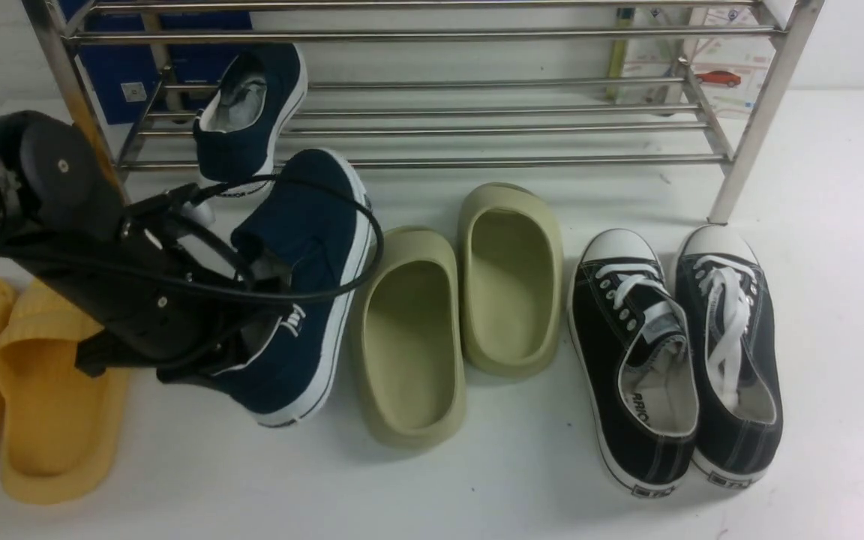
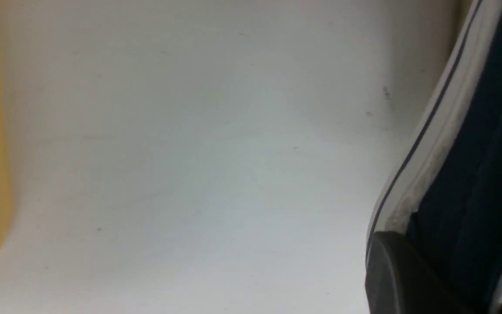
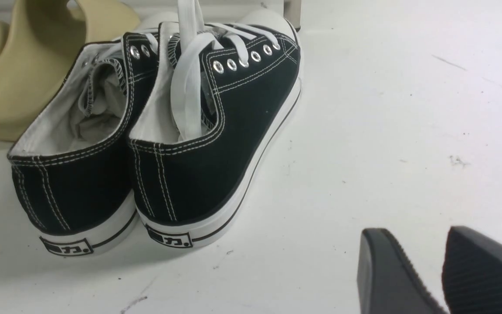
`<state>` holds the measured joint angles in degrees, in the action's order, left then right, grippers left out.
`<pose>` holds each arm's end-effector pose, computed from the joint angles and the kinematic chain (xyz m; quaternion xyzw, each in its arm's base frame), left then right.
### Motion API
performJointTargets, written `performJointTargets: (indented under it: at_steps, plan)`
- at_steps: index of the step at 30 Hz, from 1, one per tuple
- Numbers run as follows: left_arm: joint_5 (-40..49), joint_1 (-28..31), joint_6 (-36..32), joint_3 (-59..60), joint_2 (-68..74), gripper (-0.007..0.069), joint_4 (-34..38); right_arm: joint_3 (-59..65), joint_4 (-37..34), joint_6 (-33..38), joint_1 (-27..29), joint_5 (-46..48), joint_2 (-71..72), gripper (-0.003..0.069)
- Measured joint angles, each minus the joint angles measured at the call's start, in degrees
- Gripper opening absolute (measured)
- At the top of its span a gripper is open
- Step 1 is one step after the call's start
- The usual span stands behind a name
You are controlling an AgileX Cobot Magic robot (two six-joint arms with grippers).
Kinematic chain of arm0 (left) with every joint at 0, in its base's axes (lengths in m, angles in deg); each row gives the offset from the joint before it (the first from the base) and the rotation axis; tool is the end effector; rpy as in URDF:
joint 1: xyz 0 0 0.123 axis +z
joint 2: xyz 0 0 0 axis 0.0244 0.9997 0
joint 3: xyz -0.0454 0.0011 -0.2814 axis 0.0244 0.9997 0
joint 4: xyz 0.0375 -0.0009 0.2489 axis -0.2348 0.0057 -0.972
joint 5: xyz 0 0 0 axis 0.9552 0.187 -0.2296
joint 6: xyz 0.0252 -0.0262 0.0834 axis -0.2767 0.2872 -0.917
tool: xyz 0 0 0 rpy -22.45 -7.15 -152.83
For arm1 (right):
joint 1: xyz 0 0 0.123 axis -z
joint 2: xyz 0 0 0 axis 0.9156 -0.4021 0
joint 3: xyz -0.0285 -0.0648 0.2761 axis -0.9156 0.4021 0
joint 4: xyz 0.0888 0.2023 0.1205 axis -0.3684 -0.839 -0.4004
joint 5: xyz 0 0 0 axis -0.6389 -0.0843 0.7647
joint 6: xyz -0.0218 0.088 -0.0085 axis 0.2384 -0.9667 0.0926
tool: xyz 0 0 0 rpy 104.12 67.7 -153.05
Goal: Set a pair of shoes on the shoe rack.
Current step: Use the left arm to put a shoe into the shoe rack
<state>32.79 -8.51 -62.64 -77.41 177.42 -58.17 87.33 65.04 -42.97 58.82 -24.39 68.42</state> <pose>0.2909 -0.0744 0.2426 -0.0949 0.9741 -0.1682 0.1174 0.0522 0.0018 0.1739 0.0107 0.8055 0.0503 0.5903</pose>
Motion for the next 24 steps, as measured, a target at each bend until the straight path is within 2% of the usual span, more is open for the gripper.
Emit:
performJointTargets:
  at_steps: [4,11,18,24]
  plan:
    - [0.8,-0.1,0.2,-5.5,3.3,0.0013,0.4,0.0,0.0,0.0,0.0,0.0,0.0,0.0239]
    - [3.9,-0.1,4.6,-19.7,12.3,0.0013,-3.2,0.0,0.0,0.0,0.0,0.0,0.0,0.0239]
    - [11.9,-3.4,13.5,-39.5,25.5,0.0017,-14.4,0.0,0.0,0.0,0.0,0.0,0.0,0.0239]
    - [15.1,-4.2,16.9,-53.4,33.9,0.0018,-16.7,0.0,0.0,0.0,0.0,0.0,0.0,0.0239]
